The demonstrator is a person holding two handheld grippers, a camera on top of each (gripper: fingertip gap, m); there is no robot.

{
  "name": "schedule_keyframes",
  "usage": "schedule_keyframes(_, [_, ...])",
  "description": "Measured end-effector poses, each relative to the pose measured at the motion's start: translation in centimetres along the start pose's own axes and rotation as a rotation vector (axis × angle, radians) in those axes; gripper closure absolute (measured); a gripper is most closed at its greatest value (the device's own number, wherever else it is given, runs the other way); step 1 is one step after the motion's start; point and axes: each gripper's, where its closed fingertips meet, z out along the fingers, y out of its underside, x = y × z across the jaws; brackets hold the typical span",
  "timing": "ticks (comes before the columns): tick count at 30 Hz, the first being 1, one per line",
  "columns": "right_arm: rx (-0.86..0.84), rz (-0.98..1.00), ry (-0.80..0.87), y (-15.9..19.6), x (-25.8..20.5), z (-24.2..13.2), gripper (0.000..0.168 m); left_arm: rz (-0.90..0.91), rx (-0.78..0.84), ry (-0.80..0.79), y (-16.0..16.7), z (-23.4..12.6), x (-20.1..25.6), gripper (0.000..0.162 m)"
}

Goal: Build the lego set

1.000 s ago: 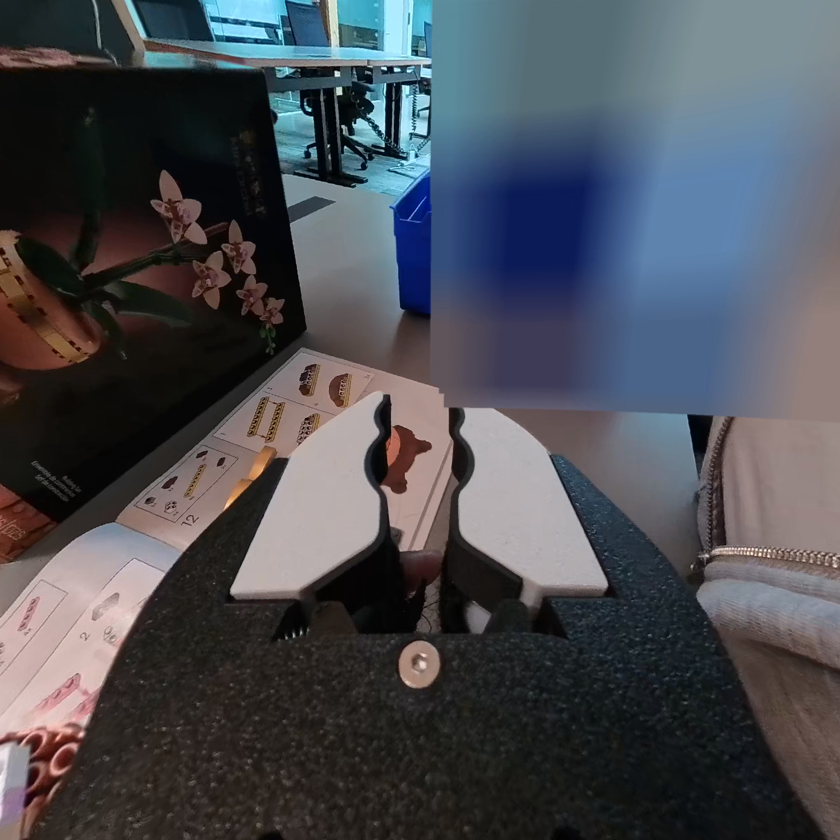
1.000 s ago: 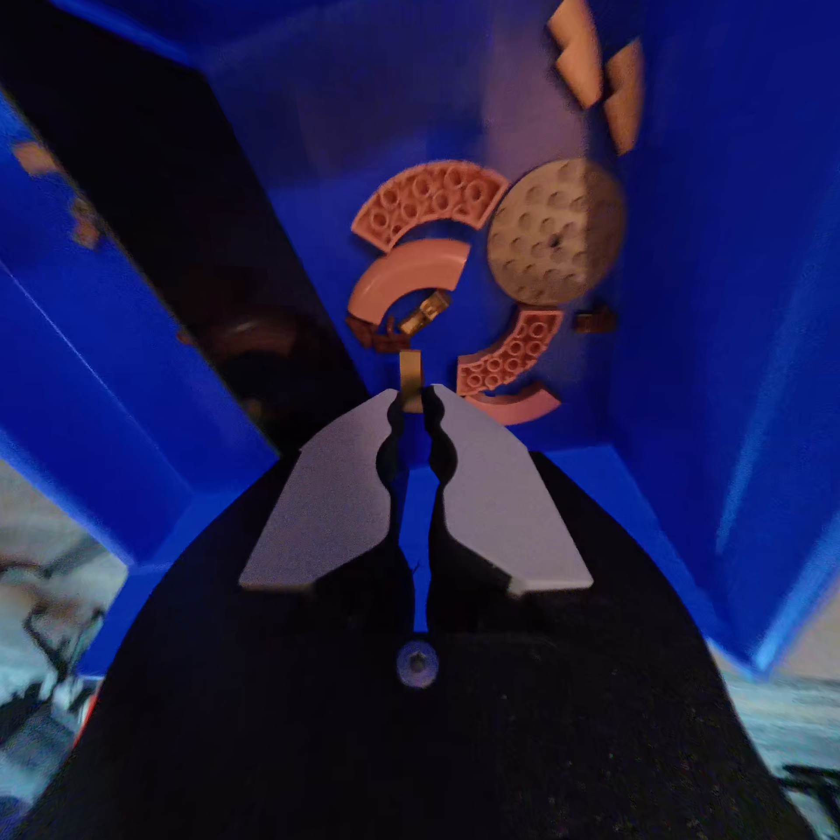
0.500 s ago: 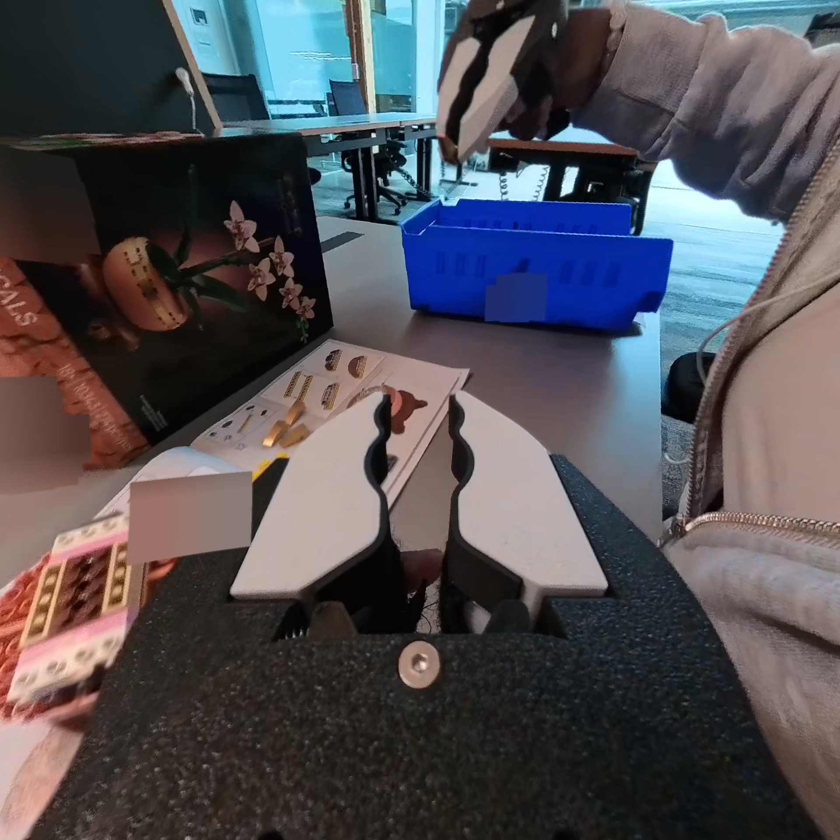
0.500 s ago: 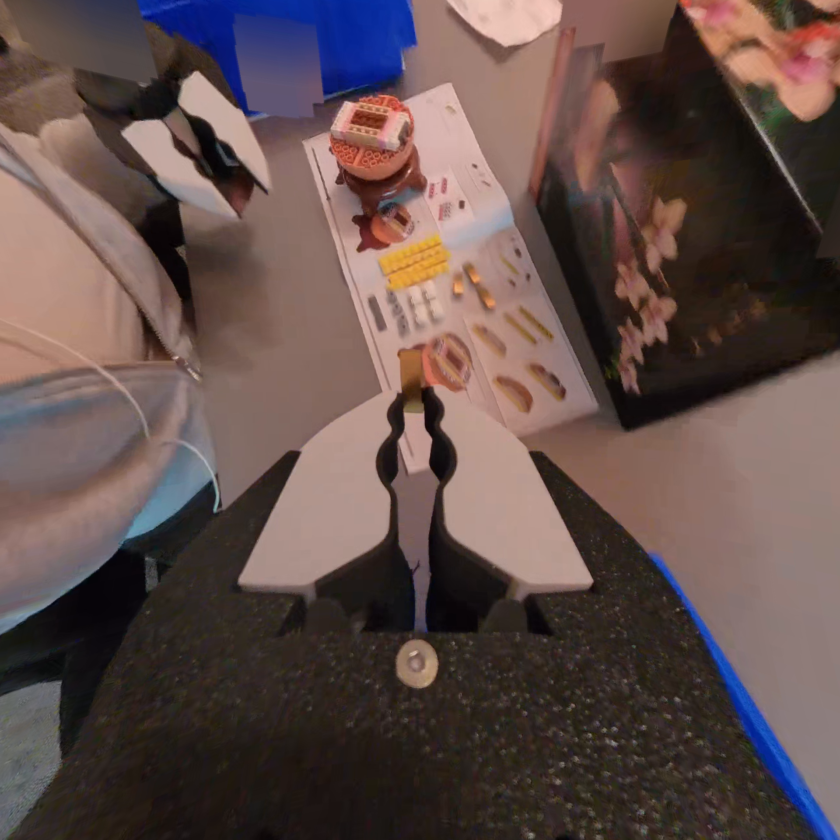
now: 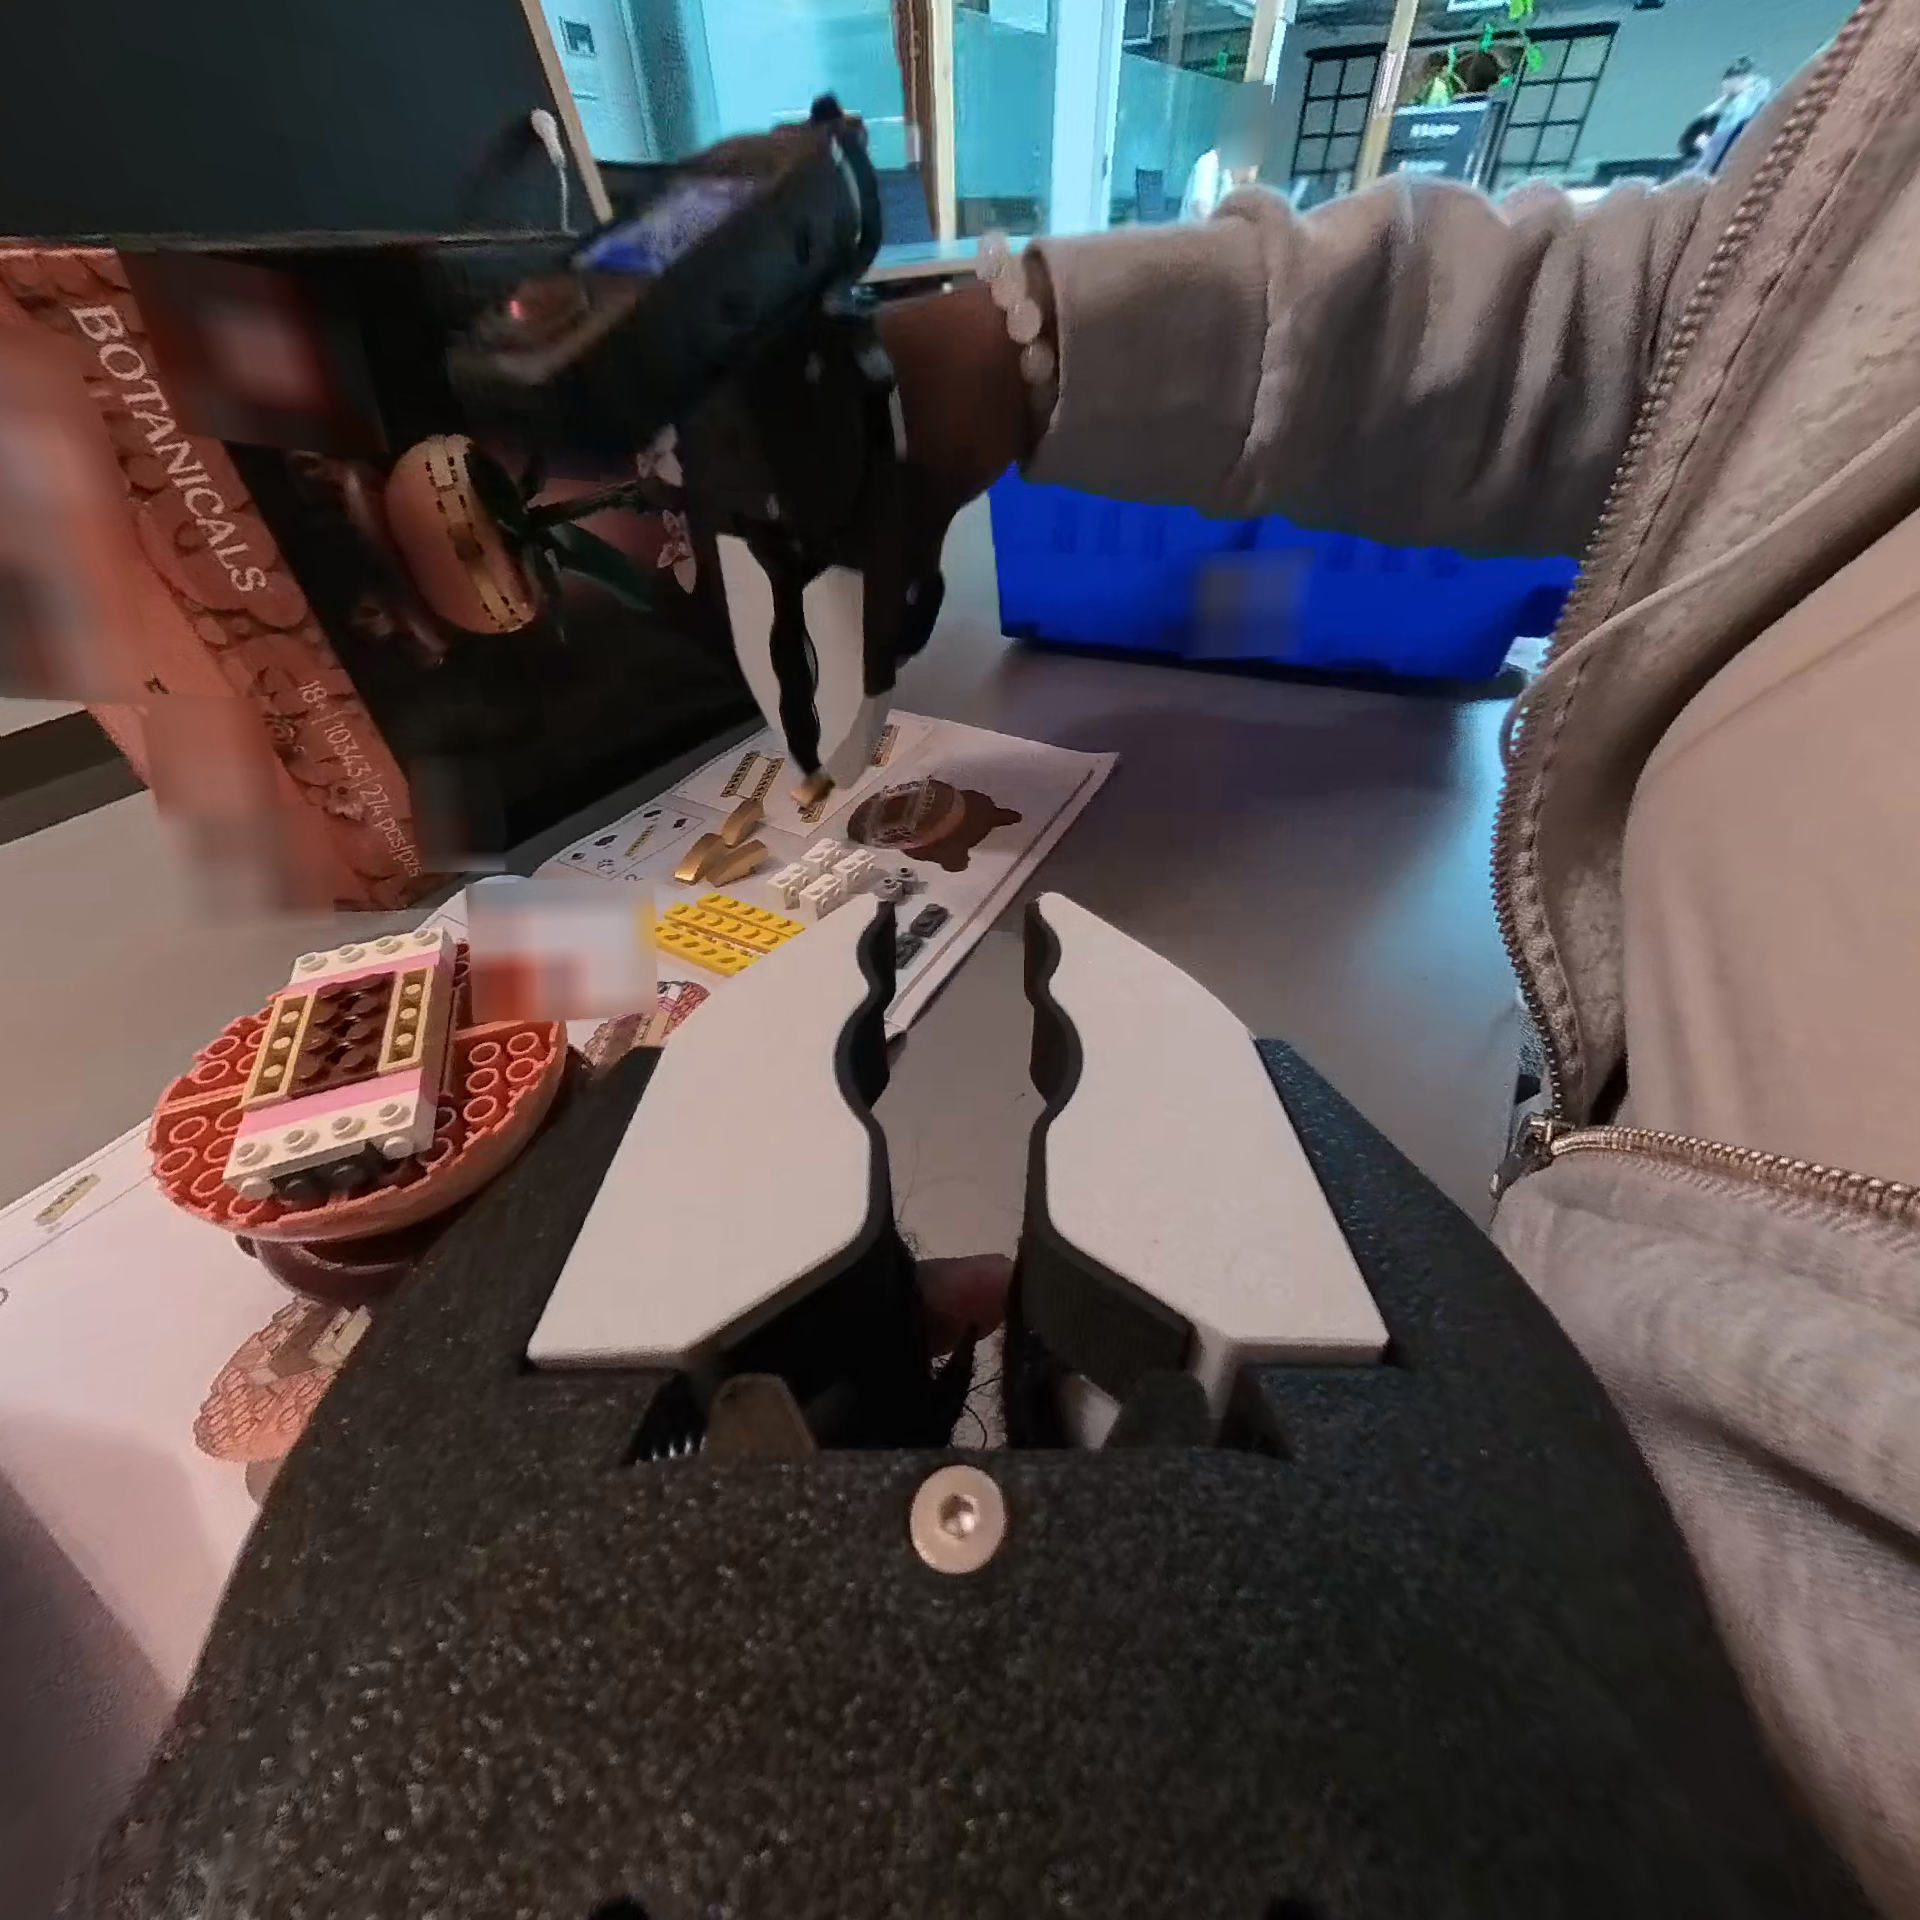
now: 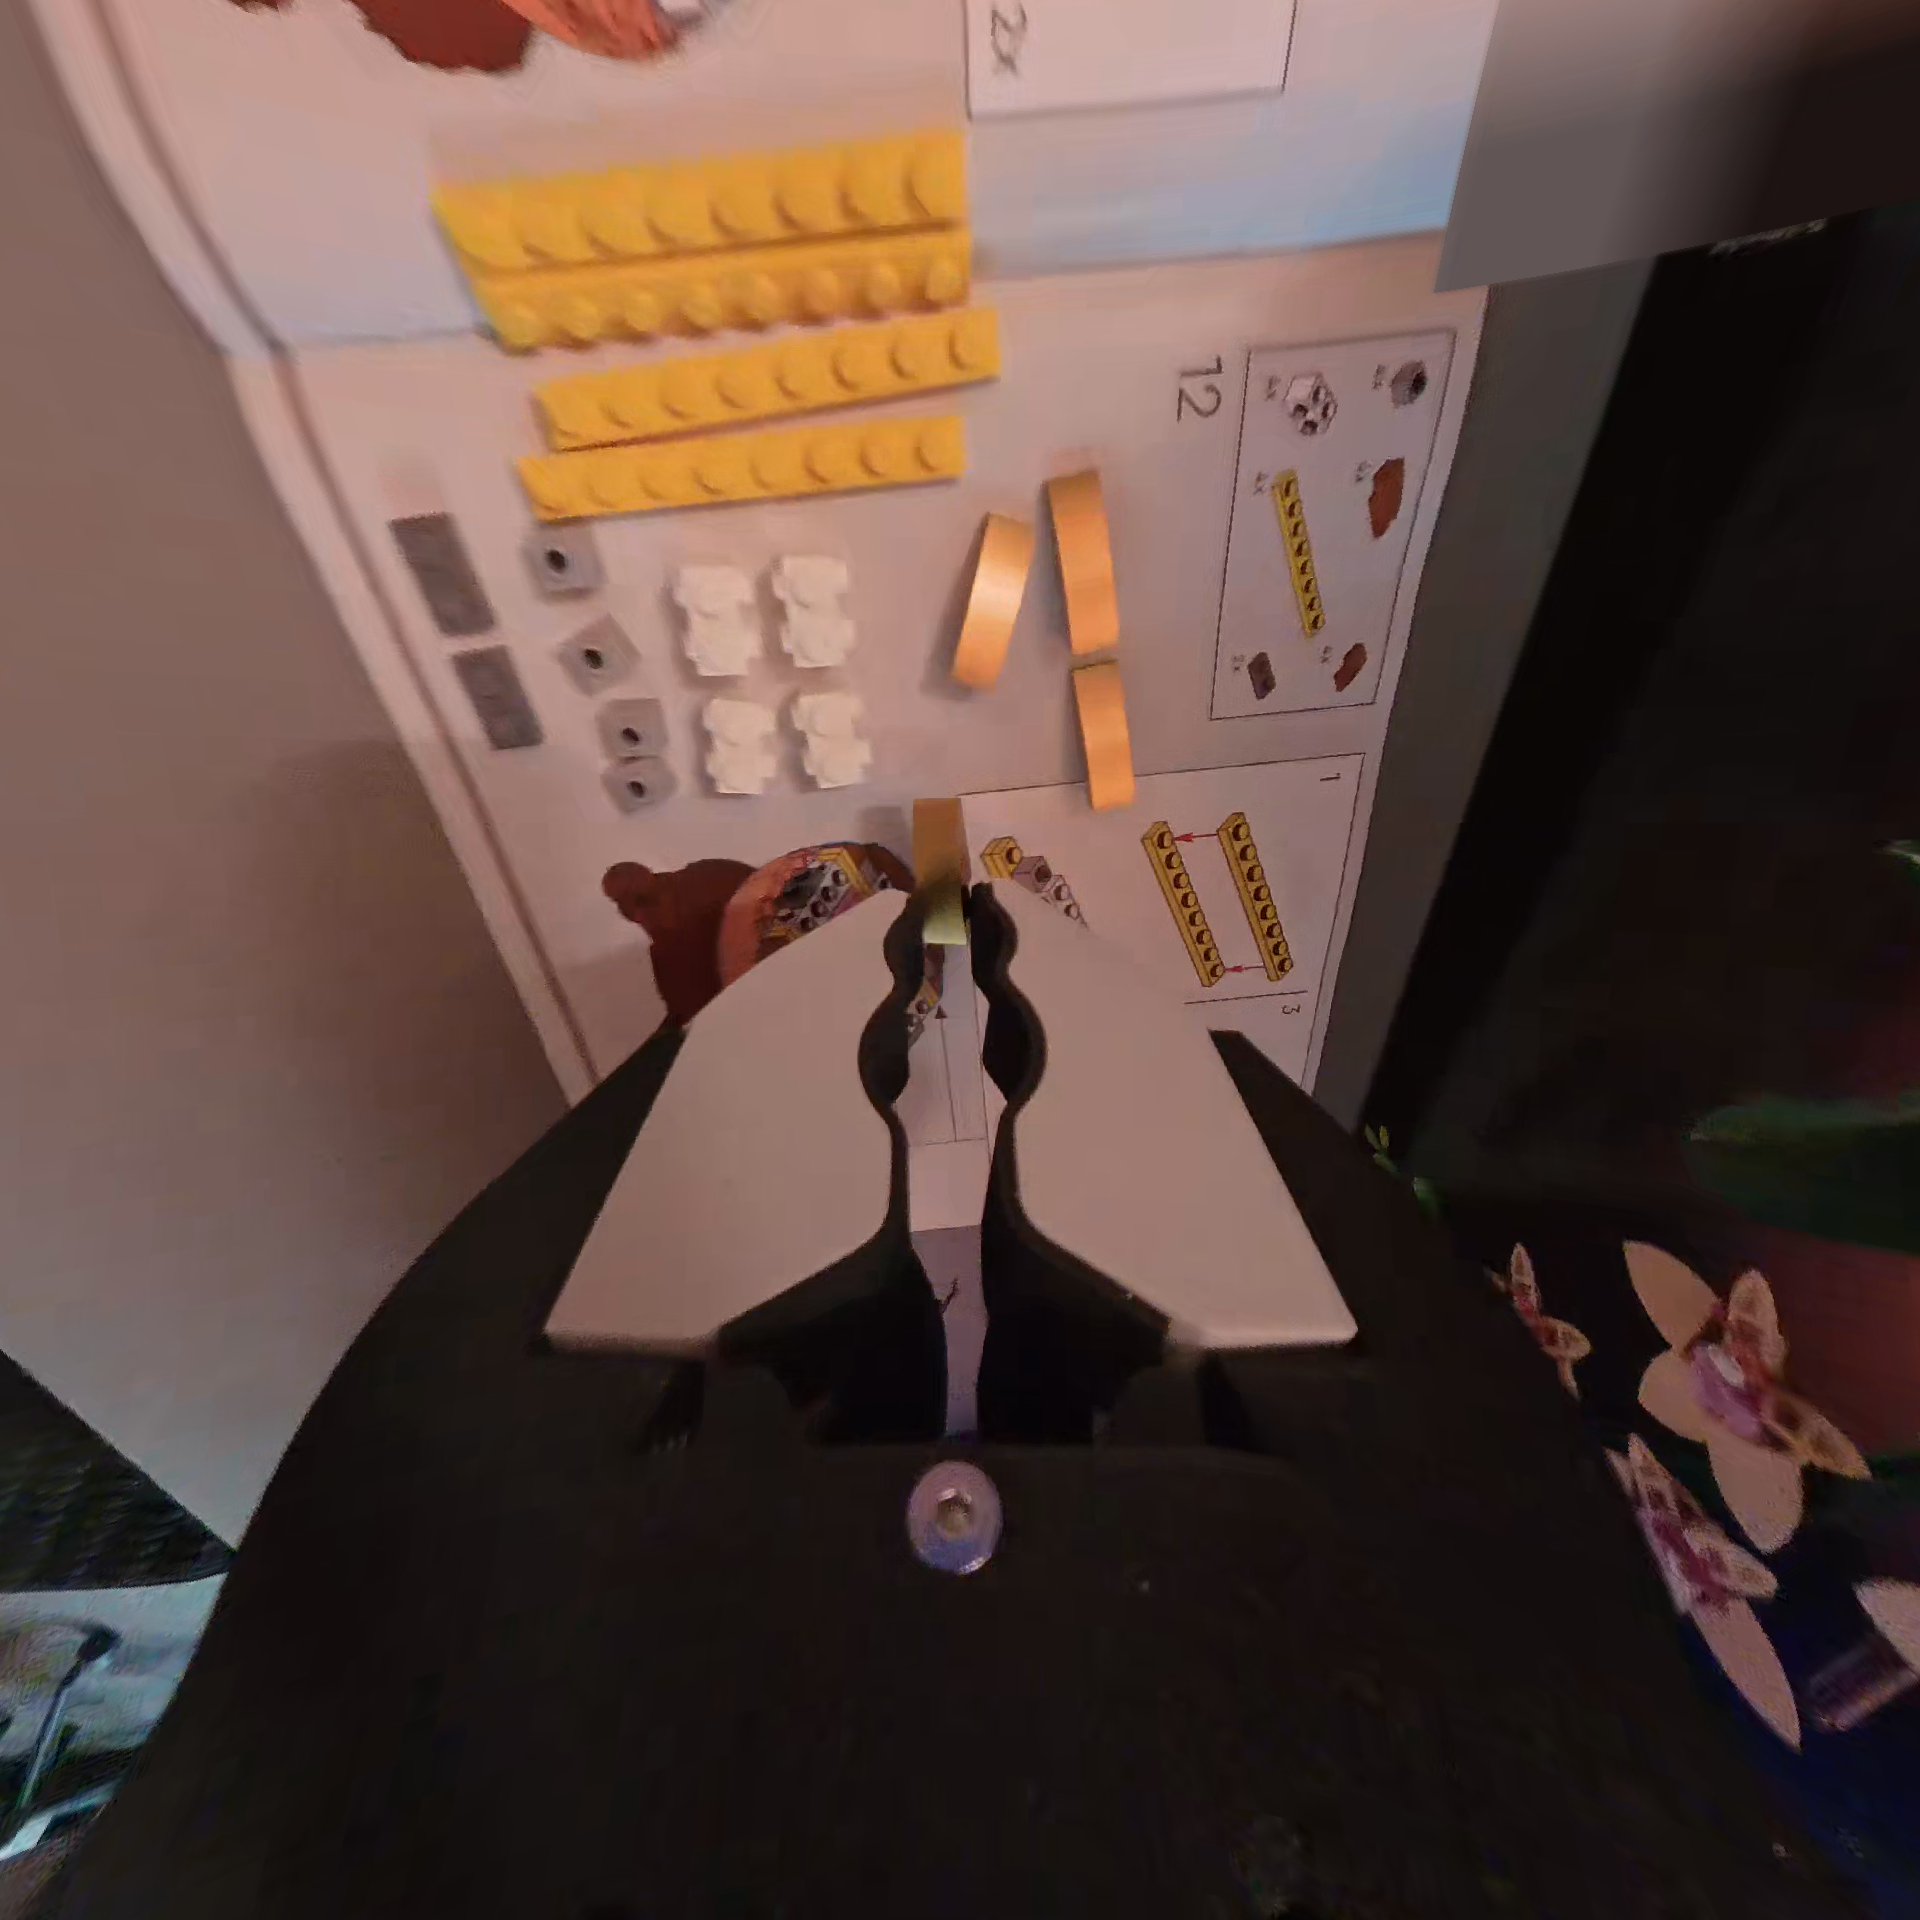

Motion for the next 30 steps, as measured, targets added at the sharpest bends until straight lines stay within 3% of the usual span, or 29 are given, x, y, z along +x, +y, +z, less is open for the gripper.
schedule_keyframes(13, [-0.054, 0.07, -0.075, -0.8, 0.5, 1.4, 0.16, -0.019, 0.002, 0.007, 0.1, 0.4, -1.0, 0.139])
schedule_keyframes(20, [0.006, 0.069, -0.051, -1.8, 0.9, 0.8, 0.153, -0.033, -0.001, 0.006, 0.3, 0.4, -1.2, 0.139])
schedule_keyframes(30, [0.079, 0.138, -0.062, -0.4, 0.6, 1.1, 0.153, -0.035, -0.004, 0.023, 0.3, 1.0, -1.2, 0.139])
